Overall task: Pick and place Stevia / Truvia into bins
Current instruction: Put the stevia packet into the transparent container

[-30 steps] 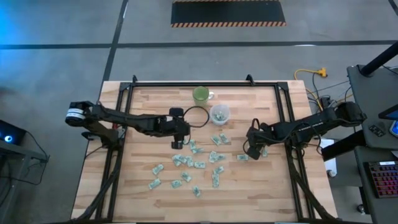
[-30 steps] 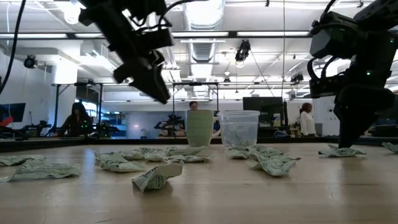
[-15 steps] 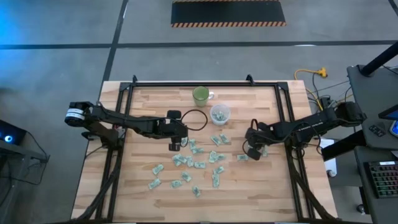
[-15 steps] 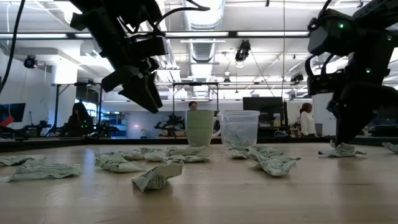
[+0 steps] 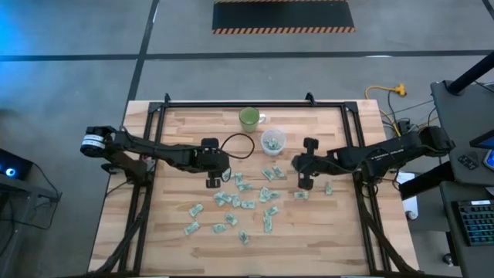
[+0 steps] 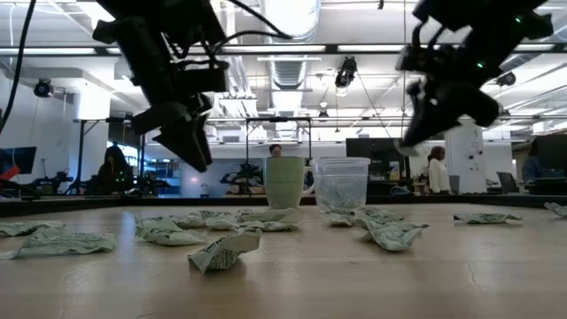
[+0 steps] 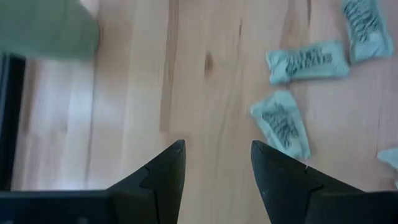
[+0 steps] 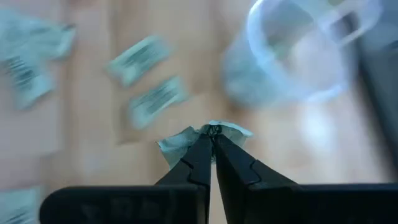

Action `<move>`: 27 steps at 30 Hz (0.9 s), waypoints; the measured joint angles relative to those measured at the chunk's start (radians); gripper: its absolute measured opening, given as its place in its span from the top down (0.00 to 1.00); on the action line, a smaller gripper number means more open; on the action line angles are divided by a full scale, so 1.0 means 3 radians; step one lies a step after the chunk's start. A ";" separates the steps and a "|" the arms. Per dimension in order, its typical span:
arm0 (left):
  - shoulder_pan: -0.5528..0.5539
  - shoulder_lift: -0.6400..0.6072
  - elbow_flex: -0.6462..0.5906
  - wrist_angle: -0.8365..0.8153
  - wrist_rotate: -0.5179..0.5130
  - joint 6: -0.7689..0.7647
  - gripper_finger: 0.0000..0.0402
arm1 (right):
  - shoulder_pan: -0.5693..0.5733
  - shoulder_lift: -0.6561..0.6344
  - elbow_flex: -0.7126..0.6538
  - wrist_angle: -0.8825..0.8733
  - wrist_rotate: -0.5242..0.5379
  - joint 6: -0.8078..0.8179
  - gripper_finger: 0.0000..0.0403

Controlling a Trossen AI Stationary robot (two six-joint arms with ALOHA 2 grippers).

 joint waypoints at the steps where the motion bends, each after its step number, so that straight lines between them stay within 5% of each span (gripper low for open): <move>1: -0.0002 0.0000 -0.0001 -0.0048 0.0002 -0.0067 0.58 | -0.0010 0.0000 0.0038 0.0047 0.0136 -0.0135 0.98; 4: -0.0020 0.0000 -0.0005 -0.0132 0.0002 -0.0236 0.58 | -0.0090 0.0000 0.0121 0.0405 0.0390 -0.0569 0.98; 10: -0.0084 0.0000 -0.0007 -0.0131 0.0002 -0.0336 0.58 | -0.0434 0.0000 0.0136 0.1237 0.0244 -0.1220 0.98; 21: -0.0252 0.0000 -0.0007 -0.0130 0.0005 -0.0330 0.58 | -0.1180 0.0208 0.0131 0.1391 -0.0592 -0.0911 0.98; 27: -0.0310 0.0000 -0.0007 -0.0128 0.0005 -0.0407 0.58 | -0.1368 0.0612 0.0130 0.1693 -0.0652 -0.0898 0.97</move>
